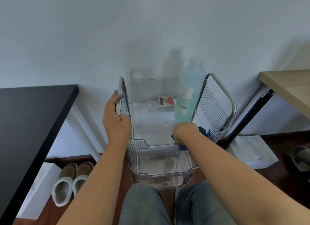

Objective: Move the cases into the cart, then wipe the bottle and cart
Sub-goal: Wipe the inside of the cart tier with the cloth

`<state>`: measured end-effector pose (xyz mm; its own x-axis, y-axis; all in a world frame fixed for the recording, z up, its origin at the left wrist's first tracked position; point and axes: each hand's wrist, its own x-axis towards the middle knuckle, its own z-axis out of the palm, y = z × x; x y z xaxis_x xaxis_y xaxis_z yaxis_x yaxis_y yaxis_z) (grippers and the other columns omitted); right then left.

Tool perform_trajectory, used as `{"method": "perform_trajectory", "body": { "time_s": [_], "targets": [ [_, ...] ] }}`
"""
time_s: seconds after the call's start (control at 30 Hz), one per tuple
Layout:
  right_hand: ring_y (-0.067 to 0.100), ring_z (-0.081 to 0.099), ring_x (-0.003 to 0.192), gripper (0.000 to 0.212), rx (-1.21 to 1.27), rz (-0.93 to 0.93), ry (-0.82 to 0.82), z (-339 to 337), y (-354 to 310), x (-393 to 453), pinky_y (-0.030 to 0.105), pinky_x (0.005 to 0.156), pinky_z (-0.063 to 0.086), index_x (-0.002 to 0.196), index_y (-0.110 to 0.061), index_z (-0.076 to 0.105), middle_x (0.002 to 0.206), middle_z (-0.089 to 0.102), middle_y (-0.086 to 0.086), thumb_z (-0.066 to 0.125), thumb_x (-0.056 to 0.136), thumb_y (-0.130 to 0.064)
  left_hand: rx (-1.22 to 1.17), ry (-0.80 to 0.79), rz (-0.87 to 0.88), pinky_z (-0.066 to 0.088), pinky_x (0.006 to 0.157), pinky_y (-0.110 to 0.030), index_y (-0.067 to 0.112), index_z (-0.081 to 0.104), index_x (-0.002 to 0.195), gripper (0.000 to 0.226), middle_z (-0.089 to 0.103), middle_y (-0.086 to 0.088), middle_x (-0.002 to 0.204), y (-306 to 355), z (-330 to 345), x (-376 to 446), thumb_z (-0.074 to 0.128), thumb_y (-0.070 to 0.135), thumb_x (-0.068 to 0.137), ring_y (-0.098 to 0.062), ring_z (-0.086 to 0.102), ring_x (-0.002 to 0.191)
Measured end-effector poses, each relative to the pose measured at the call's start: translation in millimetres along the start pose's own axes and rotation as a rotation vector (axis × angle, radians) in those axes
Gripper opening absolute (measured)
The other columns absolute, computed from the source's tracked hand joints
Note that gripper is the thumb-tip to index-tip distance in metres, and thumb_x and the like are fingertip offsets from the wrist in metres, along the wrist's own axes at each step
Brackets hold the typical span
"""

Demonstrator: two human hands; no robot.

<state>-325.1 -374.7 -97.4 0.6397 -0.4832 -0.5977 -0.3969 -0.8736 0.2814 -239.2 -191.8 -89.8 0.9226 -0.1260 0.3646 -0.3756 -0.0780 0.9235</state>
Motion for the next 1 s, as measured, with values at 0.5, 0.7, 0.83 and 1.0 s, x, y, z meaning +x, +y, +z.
{"method": "perform_trajectory", "body": {
  "time_s": [0.5,0.7,0.83,1.0],
  "targets": [
    [0.022,0.049,0.064,0.012,0.279,-0.283,0.312,-23.9,-78.7,-3.4,0.033,0.063,0.044,0.086,-0.006,0.06,0.074,0.053,0.006,0.067,0.081,-0.015,0.021,0.019,0.008,0.045,0.106,-0.045,0.039,0.055,0.123,0.086,0.046,0.025,0.141,1.3,2.2,-0.9,0.032,-0.019,0.065,0.007,0.041,0.132],
    [0.029,0.058,0.088,0.046,0.117,-0.104,0.148,-17.0,-8.0,-9.1,0.036,0.076,0.052,0.118,-0.004,0.057,0.099,0.058,0.01,0.07,0.082,-0.029,0.016,0.01,0.006,0.049,0.099,-0.055,0.039,0.056,0.122,0.085,0.046,0.035,0.134,1.6,1.4,0.3,0.033,-0.019,0.065,-0.003,0.046,0.133],
    [0.031,0.059,0.108,0.031,0.033,-0.063,0.079,-6.1,32.0,-11.6,0.039,0.093,0.049,0.119,-0.007,0.057,0.12,0.061,0.012,0.054,0.093,-0.025,-0.009,0.021,0.006,0.048,0.1,-0.054,0.035,0.057,0.124,0.084,0.047,0.034,0.133,2.0,3.8,-0.4,0.033,-0.021,0.065,-0.003,0.045,0.133],
    [0.028,0.055,0.075,0.015,0.013,-0.263,0.293,-3.0,15.3,-12.8,0.032,0.067,0.049,0.099,-0.002,0.065,0.094,0.064,0.014,0.059,0.086,-0.007,0.009,0.051,0.005,0.048,0.102,-0.047,0.033,0.057,0.124,0.083,0.048,0.03,0.134,1.1,5.3,0.3,0.033,-0.02,0.065,0.001,0.045,0.132]
  ]
}}
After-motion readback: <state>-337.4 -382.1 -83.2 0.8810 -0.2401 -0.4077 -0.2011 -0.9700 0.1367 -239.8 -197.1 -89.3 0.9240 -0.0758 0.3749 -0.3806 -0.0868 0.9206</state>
